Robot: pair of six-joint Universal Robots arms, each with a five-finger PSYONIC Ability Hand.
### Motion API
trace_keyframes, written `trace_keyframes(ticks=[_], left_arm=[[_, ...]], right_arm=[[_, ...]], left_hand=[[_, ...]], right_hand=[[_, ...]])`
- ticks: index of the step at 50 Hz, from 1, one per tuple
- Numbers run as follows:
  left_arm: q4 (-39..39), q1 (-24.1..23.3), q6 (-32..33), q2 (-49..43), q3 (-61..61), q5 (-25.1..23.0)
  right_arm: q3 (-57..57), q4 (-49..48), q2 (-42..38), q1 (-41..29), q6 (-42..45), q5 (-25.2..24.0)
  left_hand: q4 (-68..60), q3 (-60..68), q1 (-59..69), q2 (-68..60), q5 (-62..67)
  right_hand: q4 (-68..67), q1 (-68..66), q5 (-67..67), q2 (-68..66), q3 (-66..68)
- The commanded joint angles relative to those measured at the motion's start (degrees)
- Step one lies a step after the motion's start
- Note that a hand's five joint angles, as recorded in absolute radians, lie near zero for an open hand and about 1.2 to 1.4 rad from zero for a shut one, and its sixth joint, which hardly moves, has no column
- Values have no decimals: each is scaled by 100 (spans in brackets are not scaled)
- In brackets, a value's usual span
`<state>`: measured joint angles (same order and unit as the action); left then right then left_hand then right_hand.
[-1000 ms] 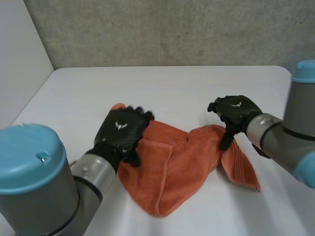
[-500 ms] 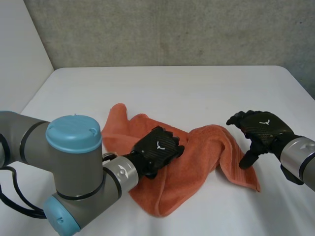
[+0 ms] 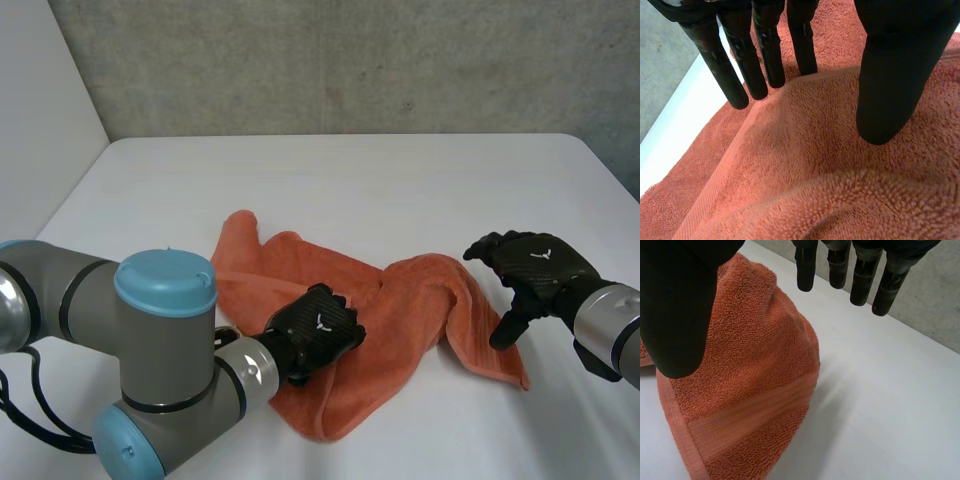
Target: Fold the laundry
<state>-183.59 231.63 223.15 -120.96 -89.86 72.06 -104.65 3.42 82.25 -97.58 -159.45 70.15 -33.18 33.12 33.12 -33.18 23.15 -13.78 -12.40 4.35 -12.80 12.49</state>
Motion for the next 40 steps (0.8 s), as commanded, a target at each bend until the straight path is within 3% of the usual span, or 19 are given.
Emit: trace_keyframes(ticks=[1, 5, 10, 15, 29, 40], left_arm=[[-54, 58, -8, -50, -5, 54], [-89, 145, 0, -42, -5, 72], [-142, 181, 9, -33, -5, 159], [-318, 269, 18, -33, -23, 519], [-590, 673, 9, 82, -58, 898], [-836, 1025, 0, 442, -480, 1047]], right_arm=[[-38, 0, -7, -24, 2, -10], [-65, 0, -7, -50, 2, -46], [-73, 9, -16, -76, 2, -46], [-73, 35, -16, -85, 2, -54], [-3, 616, -86, -50, -104, 77], [-47, 238, -569, -68, -1158, 42]], left_hand=[[-2135, 2141, 2141, -2135, 2138], [-3739, 3744, 3744, -3739, 3742], [-4632, 4637, 4637, -4632, 4635], [-4682, 4688, 4688, -4682, 4685], [-4682, 4688, 4688, -4682, 4685], [-4682, 4688, 4688, -4682, 4685]], right_hand=[[378, 240, -435, 280, -249], [378, 240, -435, 280, -249], [378, 240, -435, 280, -249], [378, 240, -435, 280, -249], [67, -71, -124, -31, 62], [-68, -206, 11, -166, 197]])
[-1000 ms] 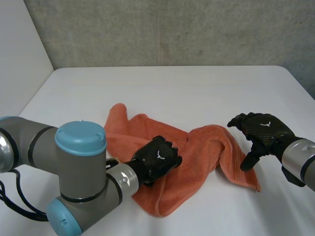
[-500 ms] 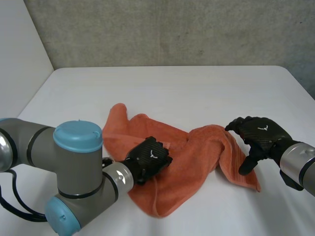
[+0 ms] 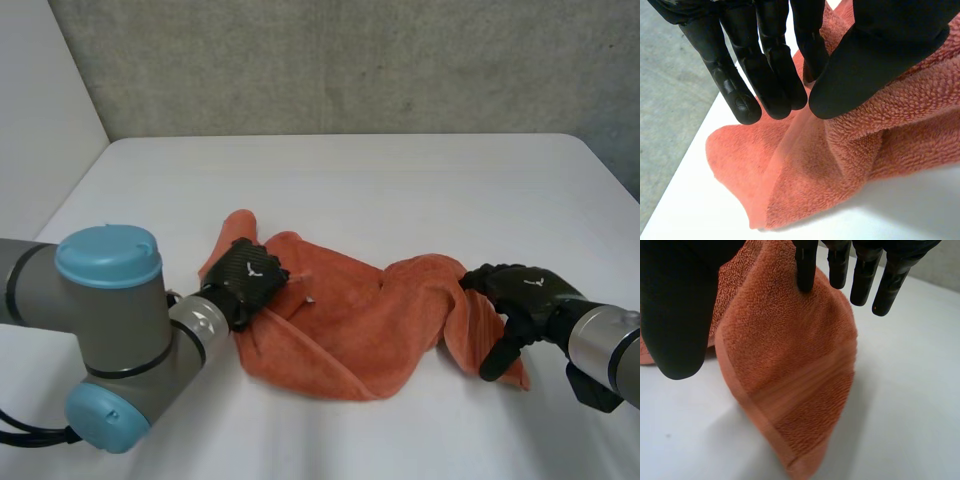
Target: Fold the laundry
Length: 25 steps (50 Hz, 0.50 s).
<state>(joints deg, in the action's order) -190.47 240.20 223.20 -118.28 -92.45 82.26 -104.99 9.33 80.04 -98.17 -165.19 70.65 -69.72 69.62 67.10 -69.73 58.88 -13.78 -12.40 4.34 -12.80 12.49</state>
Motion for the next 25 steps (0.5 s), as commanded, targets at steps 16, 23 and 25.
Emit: trace_keyframes(ticks=[16, 23, 25], left_arm=[[-236, 616, -84, 226, -159, 45], [-456, 642, -206, 130, 375, 54], [-534, 642, -285, 104, 577, 54]], right_arm=[[1049, -933, -1701, -729, -988, 870], [1769, -1477, -1860, -923, -918, 1187], [2070, -1548, -1913, -940, -909, 1240]], left_hand=[[-1028, 1038, 1290, -1027, 1112], [-1028, 1038, 1290, -1027, 1112], [-1028, 1038, 1290, -1027, 1112]], right_hand=[[-3841, -3979, 3784, -3939, 3970], [-6622, -6760, 6566, -6720, 6751], [-6622, -6760, 6566, -6720, 6751]])
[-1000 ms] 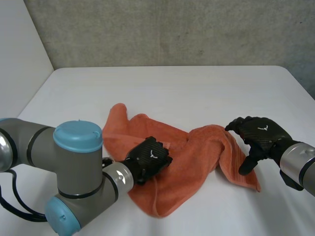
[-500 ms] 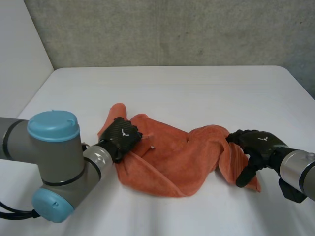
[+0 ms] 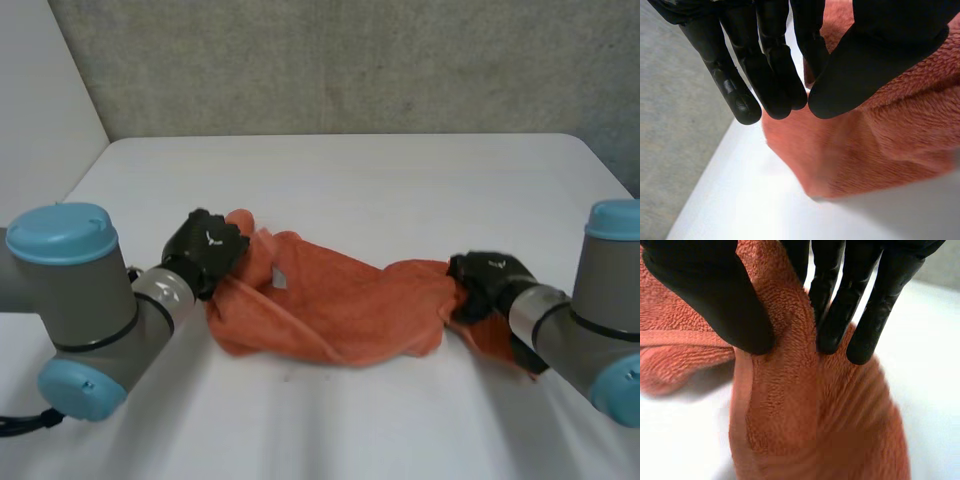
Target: Fold the laundry
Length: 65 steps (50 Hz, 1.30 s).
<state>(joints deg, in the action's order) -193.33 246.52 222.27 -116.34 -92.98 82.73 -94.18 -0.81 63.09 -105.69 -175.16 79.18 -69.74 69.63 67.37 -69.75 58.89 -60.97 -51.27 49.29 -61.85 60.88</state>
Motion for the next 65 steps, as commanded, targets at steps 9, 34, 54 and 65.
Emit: trace_keyframes(ticks=[9, 34, 54, 65], left_arm=[[-1449, 413, -1271, 119, 2632, 838], [-2376, 705, -2074, 893, -502, 1377], [-1391, 678, -2021, 322, -1495, 1211], [-1049, 845, -1977, 348, -1504, 411]], right_arm=[[3916, -701, -51, -259, 895, 844], [1607, -711, 521, -268, 1281, 458], [488, -341, -279, -215, 1547, 396], [435, -358, -288, -198, 1212, 256]], left_hand=[[-1026, 1037, 1263, -1025, 1111], [-1026, 1037, 1263, -1025, 1111], [3233, -3222, -2996, 3234, -3148], [3462, -3451, -3225, 3463, -3378]], right_hand=[[-1903, -2873, 2071, -1815, 1912], [-1903, -2873, 2071, -1815, 1912], [-1903, -2873, 2071, -1815, 1912], [-1903, -2873, 2071, -1815, 1912]])
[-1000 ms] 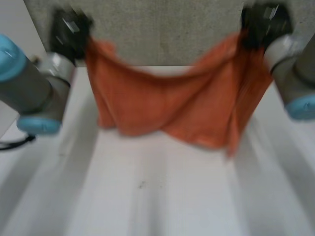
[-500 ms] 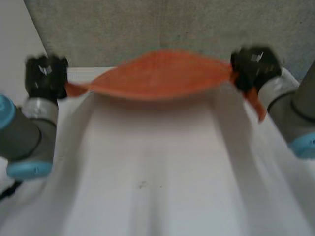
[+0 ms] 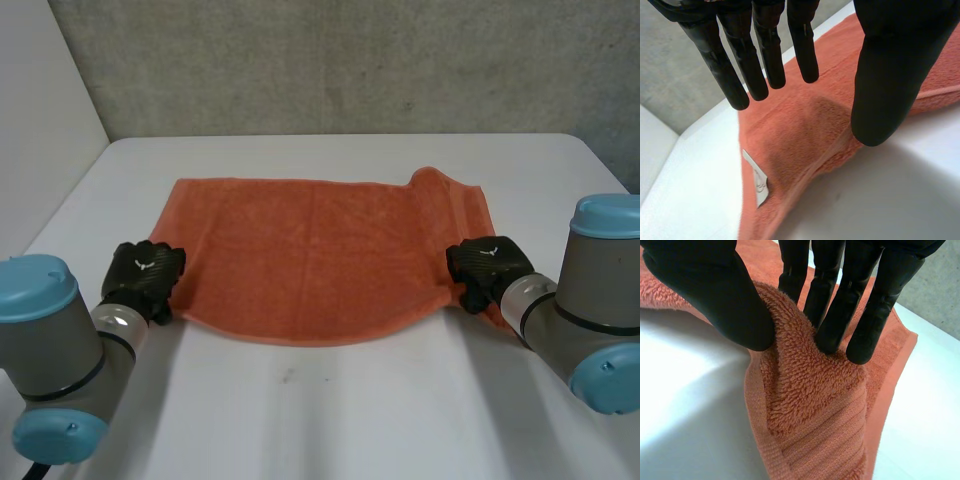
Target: Fold the laundry
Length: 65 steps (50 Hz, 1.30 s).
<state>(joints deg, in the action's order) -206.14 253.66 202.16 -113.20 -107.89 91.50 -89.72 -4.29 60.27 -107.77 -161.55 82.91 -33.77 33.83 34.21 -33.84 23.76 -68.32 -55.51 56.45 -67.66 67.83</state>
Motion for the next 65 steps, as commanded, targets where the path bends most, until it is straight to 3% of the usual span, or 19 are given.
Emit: trace_keyframes(ticks=[1, 8, 22, 29, 31, 32, 33, 42, 44, 45, 46, 56, 65], left_arm=[[310, 157, 51, 44, -13, -519], [495, 201, 174, 35, -13, -607], [399, 412, 447, -351, 110, -607], [-14, 447, 438, -642, 268, -607], [-294, 465, 447, -686, 295, -607], [-295, 465, 447, -686, 295, -607], [-417, 474, 438, -686, 295, -607], [-673, 685, 368, -81, 180, -581], [-673, 702, 368, -1, 172, -572], [-665, 702, 359, 34, 154, -563], [-665, 702, 359, 35, 154, -563], [-621, 913, 315, 140, 75, -555], [-621, 992, 315, 140, 110, -563]], right_arm=[[-10, -10, -6, 10, -149, -117], [25, -10, -15, 27, -464, -257], [69, 7, -41, 28, -615, -275], [69, 7, -41, 28, -615, -275], [69, 7, -41, 36, -615, -275], [86, 7, -41, 36, -615, -266], [95, 7, -41, 45, -606, -275], [306, 7, 12, 133, -571, -161], [254, 77, 90, 290, -623, -170], [253, 78, 91, 291, -623, -170], [184, 174, 152, 335, -606, -161], [-652, 482, 1233, 889, -606, -328], [-1775, 421, 1848, 1389, 25, -995]], left_hand=[[33, -38, -77, 40, -31], [807, -813, -852, 815, -806], [540, -545, -584, 547, -539], [-1631, 1625, 1587, -1624, 1632], [-3370, 3365, 3326, -3363, 3371], [-3380, 3375, 3336, -3373, 3382], [-4496, 4491, 4452, -4489, 4497], [-4623, 4617, 4579, -4616, 4624], [-4623, 4617, 4579, -4616, 4624], [-4623, 4617, 4579, -4616, 4624], [-4623, 4617, 4579, -4616, 4624], [-4623, 4617, 4579, -4616, 4624], [-4623, 4617, 4579, -4616, 4624]], right_hand=[[-1168, -2449, 1355, -1234, 1217], [-1168, -2449, 1355, -1234, 1217], [-1168, -2449, 1355, -1234, 1217], [-1168, -2449, 1355, -1234, 1217], [-1168, -2449, 1355, -1234, 1217], [-1168, -2449, 1355, -1234, 1217], [-1168, -2449, 1355, -1234, 1217], [-1168, -2449, 1355, -1234, 1217], [3158, 1877, -2971, 3092, -3109], [3183, 1902, -2996, 3116, -3134], [4565, 3284, -4378, 4499, -4516], [5101, 3820, -4914, 5034, -5052], [4513, 3232, -4326, 4446, -4464]])
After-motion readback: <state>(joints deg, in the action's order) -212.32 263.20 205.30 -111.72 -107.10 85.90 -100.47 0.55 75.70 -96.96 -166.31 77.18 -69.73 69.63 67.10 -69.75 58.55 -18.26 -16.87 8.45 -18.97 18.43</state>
